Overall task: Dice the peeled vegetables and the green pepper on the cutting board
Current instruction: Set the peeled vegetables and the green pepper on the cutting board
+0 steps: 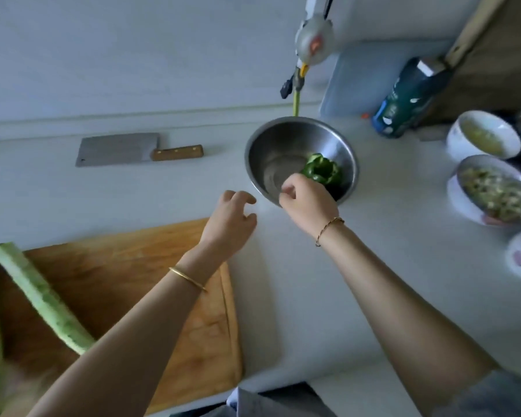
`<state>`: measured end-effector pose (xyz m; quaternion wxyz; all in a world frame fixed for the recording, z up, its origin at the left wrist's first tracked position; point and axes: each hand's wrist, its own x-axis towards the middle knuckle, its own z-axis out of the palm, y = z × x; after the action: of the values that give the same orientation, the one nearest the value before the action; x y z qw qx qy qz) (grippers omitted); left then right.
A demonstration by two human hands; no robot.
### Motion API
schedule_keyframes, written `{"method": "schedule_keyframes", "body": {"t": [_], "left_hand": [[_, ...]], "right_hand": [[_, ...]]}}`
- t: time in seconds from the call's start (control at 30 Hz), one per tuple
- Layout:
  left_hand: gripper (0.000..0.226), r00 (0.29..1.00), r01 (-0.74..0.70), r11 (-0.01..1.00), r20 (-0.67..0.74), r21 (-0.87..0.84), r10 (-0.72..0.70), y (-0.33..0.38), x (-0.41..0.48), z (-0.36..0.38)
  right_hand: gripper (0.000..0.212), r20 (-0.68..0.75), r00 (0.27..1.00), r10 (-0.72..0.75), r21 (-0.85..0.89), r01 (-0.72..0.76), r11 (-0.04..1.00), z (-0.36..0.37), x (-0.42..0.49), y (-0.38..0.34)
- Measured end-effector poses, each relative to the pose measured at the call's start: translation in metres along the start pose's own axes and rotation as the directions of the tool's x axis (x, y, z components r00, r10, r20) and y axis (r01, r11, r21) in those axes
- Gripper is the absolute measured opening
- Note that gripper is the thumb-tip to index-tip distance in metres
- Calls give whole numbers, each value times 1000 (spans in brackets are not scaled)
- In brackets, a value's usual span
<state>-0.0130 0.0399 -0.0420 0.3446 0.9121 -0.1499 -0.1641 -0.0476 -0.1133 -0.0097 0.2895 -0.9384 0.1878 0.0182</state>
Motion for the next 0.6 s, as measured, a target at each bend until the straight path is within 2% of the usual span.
{"method": "schedule_keyframes", "body": {"t": [0.1, 0.17, 0.3, 0.43, 0.5, 0.6], "left_hand": [[29, 999, 33, 999, -20, -13, -33, 17, 10, 18], [28, 998, 53, 998, -32, -25, -53, 23, 14, 25], [28, 992, 95, 995, -84, -42, -98, 27, 18, 28], [30, 981, 134, 989, -131, -67, -142, 28, 21, 27], [30, 974, 149, 985, -157, -89, -162, 29, 22, 26], [30, 960, 173, 974, -195, -149, -200, 27, 20, 22]], "right_hand": [[17, -105, 993, -62, -123, 48, 991, -13, 29, 28], [24, -121, 991, -55, -229, 26, 973, -15, 44, 40], [44, -27, 997, 67, -386, -72, 920, -9, 59, 58], [34, 25, 1000, 9, -516, 5, 857, -7, 66, 69], [33, 26, 998, -62, -509, 67, 858, -10, 68, 68], [34, -35, 980, -194, -382, 166, 909, -21, 67, 51]]}}
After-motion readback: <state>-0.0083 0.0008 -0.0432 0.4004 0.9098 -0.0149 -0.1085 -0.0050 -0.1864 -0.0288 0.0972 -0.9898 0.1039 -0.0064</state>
